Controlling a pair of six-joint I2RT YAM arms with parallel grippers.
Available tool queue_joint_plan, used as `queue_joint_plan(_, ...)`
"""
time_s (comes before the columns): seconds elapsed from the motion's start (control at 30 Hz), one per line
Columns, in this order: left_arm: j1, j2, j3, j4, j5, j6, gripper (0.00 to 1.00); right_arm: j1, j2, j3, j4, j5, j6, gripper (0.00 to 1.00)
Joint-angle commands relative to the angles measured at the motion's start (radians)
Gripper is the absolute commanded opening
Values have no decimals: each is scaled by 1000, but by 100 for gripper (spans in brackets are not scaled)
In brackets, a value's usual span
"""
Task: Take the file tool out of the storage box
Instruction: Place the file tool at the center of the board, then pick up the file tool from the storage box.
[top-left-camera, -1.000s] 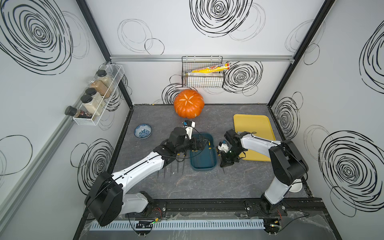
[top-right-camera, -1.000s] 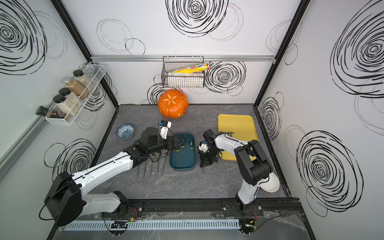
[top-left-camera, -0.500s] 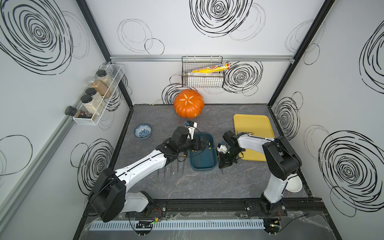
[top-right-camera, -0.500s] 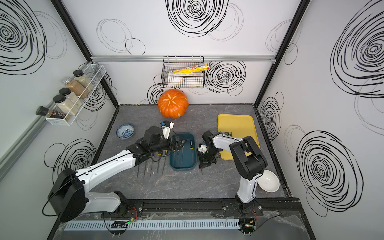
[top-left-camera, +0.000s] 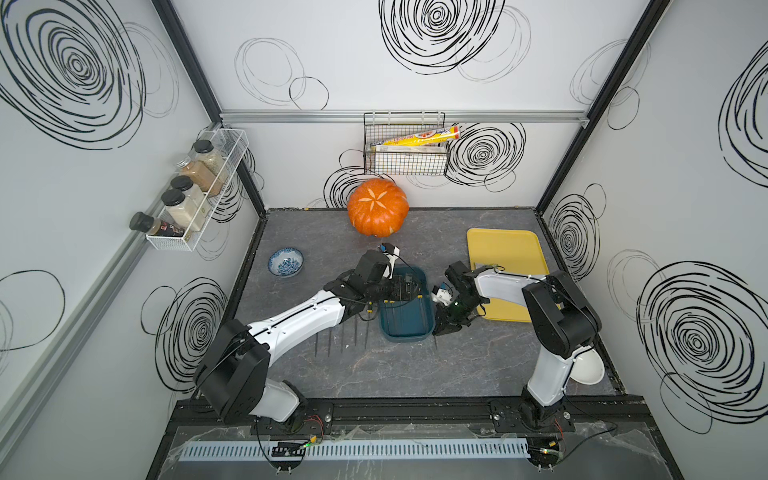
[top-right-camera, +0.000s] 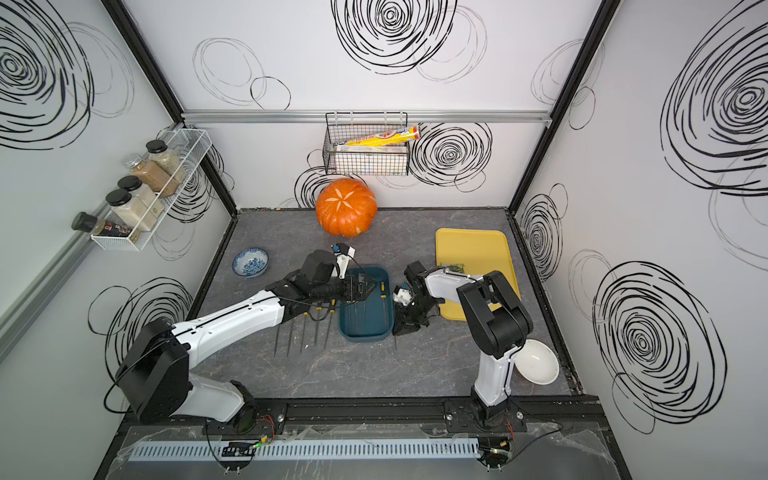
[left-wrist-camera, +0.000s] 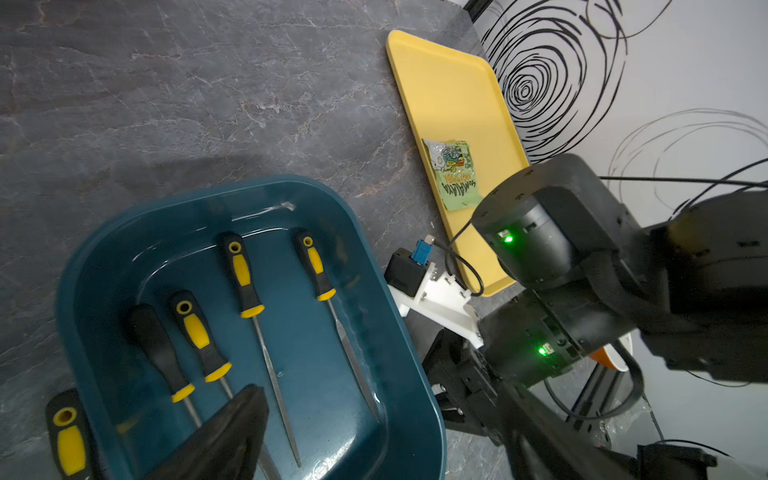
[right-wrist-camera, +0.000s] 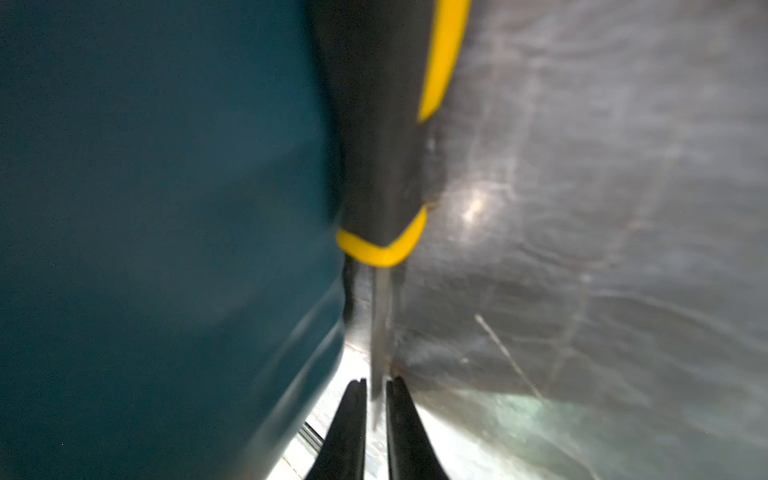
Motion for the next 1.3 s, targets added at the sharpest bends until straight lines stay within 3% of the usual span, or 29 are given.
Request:
queue_joint_plan(0.0, -21, 32, 58, -65, -72, 29, 91, 1, 29, -9, 14, 85, -13, 16)
queue_joint_plan(0.13, -29, 87, 91, -115, -91, 35, 84, 2, 15, -10, 14, 95, -19, 15)
queue_joint_plan(0.3, -48, 175, 151, -197, -204, 42, 71, 2, -83, -12, 28, 117, -10, 17)
queue_joint_plan(0.53, -43, 301, 220, -211, -263, 43, 62, 2, -215, -33, 58, 144, 1, 18)
queue_joint_plan(0.63, -16, 362, 255, -206, -245, 48, 52, 2, -310, -63, 83, 219, 35, 18)
queue_joint_plan(0.93, 3, 545, 407, -264, -290, 75, 48, 2, -640, -143, 119, 278, 63, 19)
queue_joint_plan(1.03, 3, 599, 467, -298, -306, 75, 43, 2, -689, -149, 116, 256, 55, 19)
queue_joint_plan(1.17, 3, 650, 507, -333, -331, 73, 28, 2, -719, -178, 121, 248, 40, 19)
queue_joint_plan(1.27, 1, 655, 507, -343, -354, 66, 24, 2, -723, -185, 122, 248, 29, 19)
